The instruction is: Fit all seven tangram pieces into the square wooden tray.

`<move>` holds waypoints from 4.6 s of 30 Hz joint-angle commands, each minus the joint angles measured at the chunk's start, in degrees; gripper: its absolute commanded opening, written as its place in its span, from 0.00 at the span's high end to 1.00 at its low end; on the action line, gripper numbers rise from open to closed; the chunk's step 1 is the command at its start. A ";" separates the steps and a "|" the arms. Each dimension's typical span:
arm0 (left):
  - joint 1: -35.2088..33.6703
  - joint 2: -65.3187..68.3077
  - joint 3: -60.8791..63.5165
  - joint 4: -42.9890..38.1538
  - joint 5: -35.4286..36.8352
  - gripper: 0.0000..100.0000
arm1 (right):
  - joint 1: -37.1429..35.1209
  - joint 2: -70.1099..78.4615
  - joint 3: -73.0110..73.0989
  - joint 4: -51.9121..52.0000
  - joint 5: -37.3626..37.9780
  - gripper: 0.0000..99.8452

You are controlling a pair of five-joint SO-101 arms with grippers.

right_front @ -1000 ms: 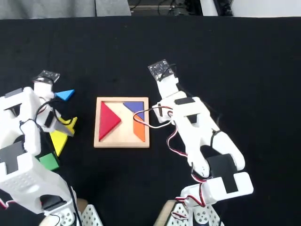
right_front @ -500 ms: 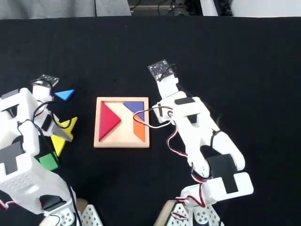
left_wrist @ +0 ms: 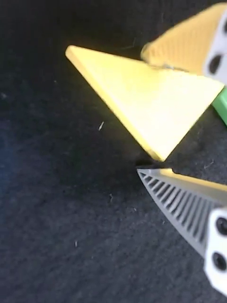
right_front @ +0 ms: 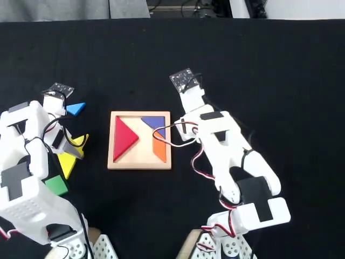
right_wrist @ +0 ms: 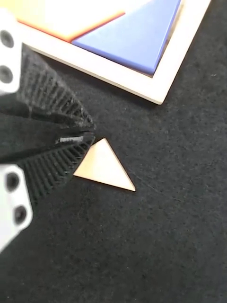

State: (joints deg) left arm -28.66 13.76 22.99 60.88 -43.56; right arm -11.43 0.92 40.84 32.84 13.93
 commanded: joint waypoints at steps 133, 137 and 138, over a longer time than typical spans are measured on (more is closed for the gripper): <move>-15.87 -18.37 22.20 15.21 -19.43 0.97 | 16.79 0.04 -7.16 -2.37 -13.27 0.99; -15.87 -18.55 19.21 13.71 -19.43 0.97 | 16.79 1.63 -7.78 -2.37 -13.27 0.99; -15.87 -18.46 18.07 13.80 -19.43 0.97 | 16.79 2.33 -8.48 -2.37 -13.27 0.99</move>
State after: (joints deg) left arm -44.31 -3.12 45.32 75.47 -62.29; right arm 6.33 1.89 35.56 31.60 0.57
